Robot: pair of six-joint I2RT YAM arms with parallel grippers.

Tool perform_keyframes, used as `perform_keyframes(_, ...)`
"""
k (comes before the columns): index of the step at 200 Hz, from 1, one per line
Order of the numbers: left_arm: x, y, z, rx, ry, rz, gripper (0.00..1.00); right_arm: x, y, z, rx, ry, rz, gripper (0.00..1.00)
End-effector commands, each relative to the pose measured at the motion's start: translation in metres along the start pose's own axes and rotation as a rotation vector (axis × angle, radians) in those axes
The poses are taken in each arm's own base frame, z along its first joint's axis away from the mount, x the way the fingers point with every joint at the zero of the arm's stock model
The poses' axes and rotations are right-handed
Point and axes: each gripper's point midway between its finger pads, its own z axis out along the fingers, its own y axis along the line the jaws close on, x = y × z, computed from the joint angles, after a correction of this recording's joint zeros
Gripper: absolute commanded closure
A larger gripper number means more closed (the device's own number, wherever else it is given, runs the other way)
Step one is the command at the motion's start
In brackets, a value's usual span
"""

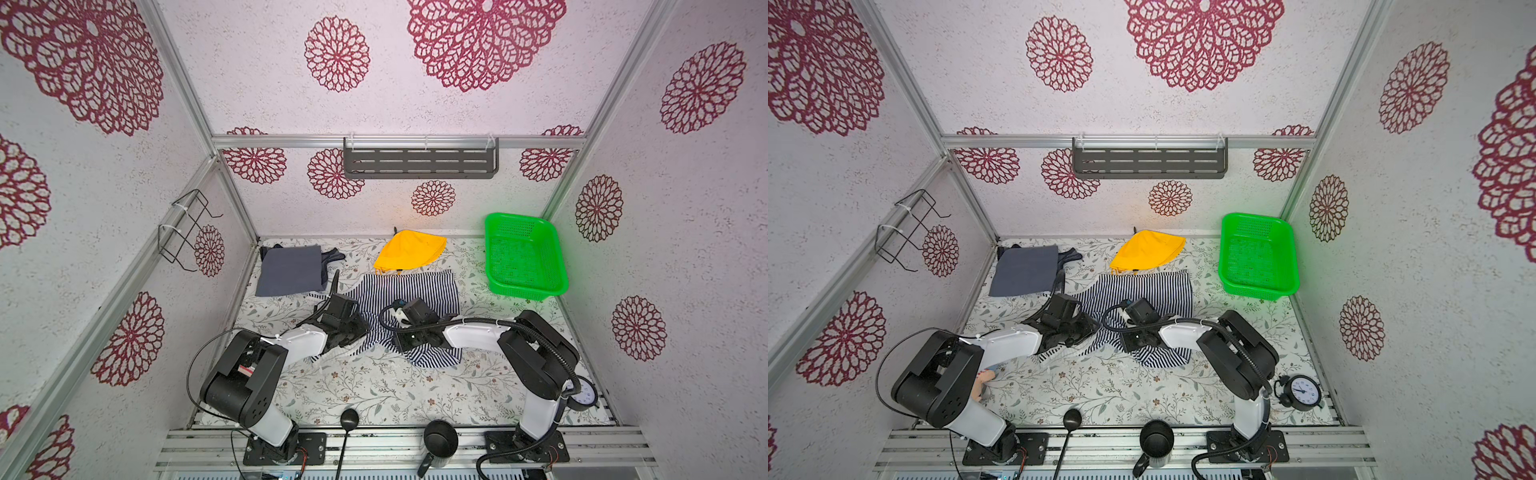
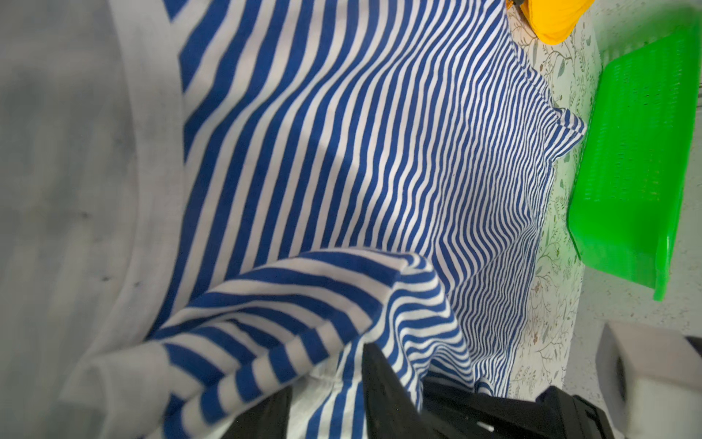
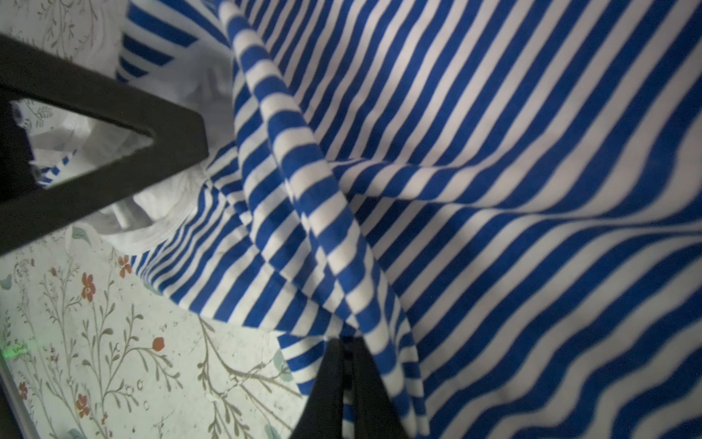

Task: Fold and stack tank tops
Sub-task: Smooth out the tank top at the center of the table.

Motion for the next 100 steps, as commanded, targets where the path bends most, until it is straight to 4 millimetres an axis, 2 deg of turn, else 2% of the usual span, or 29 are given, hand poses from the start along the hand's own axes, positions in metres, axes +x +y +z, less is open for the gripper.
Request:
perform_keyframes(1,-0.0045,-0.0102,0.0022,0.016,-0.004,0.015,0.70,0.0088,-0.0046,-0.0036,0.009,0.028,0.018,0.90)
perform_keyframes(24,-0.0050,-0.0110,0.0021,0.011,0.000,0.023,0.72,0.0090,-0.0055,-0.0032,0.010,0.030,0.018,0.90)
perform_keyframes(48,-0.0049,-0.0113,0.0013,0.011,0.002,0.023,0.84,0.0102,-0.0058,-0.0026,0.011,0.032,0.019,0.90)
perform_keyframes(61,-0.0047,-0.0119,0.0009,0.013,0.003,0.023,0.85,0.0105,-0.0059,-0.0025,0.011,0.032,0.021,0.90)
perform_keyframes(100,-0.0044,-0.0133,-0.0025,0.011,0.009,0.028,1.00,0.0098,-0.0060,-0.0031,0.011,0.029,0.021,0.90)
